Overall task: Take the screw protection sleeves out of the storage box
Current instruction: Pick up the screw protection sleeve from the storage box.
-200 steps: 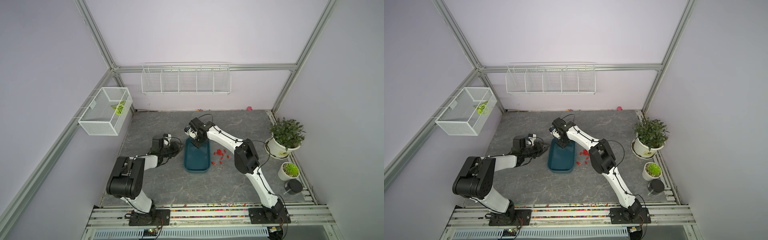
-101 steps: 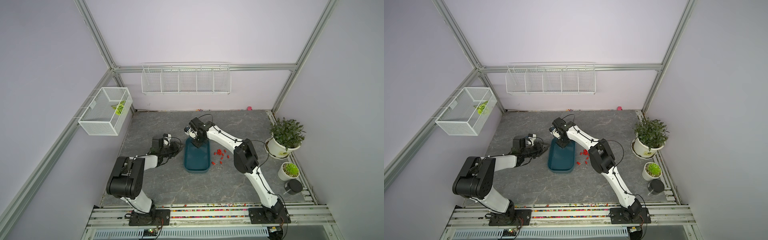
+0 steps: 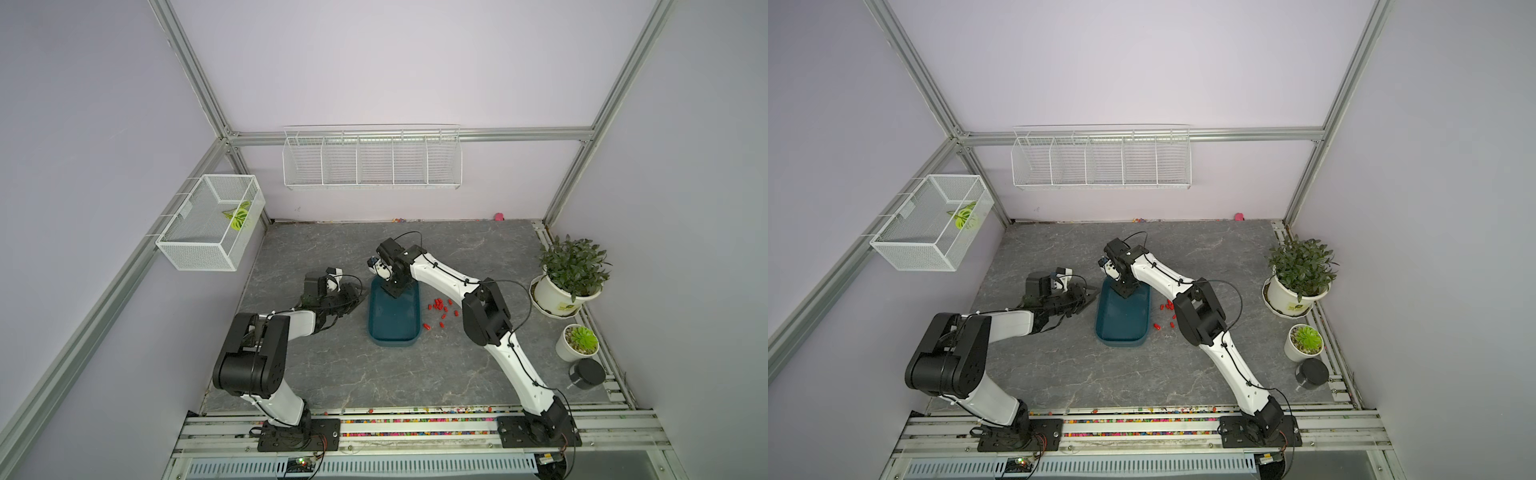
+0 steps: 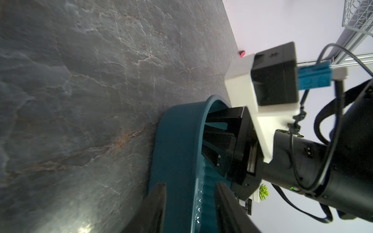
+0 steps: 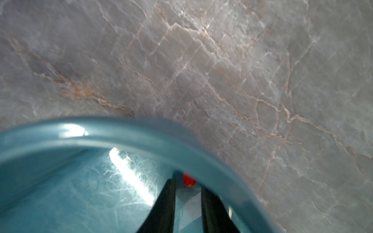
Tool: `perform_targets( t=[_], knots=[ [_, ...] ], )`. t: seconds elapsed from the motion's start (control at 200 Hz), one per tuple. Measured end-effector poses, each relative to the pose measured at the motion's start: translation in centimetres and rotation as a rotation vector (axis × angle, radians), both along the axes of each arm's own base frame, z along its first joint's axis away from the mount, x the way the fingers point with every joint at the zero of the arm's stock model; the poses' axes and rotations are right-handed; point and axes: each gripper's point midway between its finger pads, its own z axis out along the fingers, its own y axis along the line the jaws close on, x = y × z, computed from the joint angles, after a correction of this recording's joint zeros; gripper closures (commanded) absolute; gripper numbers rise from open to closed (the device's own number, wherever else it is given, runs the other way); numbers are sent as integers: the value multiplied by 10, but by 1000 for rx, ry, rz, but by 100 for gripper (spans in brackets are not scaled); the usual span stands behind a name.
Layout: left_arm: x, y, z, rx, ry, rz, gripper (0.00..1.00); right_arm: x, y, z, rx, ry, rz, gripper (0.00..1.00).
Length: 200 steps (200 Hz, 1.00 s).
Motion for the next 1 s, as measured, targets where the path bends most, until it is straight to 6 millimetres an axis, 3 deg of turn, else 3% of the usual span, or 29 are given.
perform_targets(
  t=[0.415,0.76,0.865,1.0],
  knots=[
    [0,0,-1,0,3,0,54,0,0,-1,0,1,0,94],
    [0,0,-1,1,3,0,54,-8,-2,2,19,14,-8,97],
    [0,0,-1,1,3,0,54,-14,-6,12,29,18,-12,97],
    [0,0,-1,1,3,0,54,-15,-5,39,65,-11,-13,97]
  ],
)
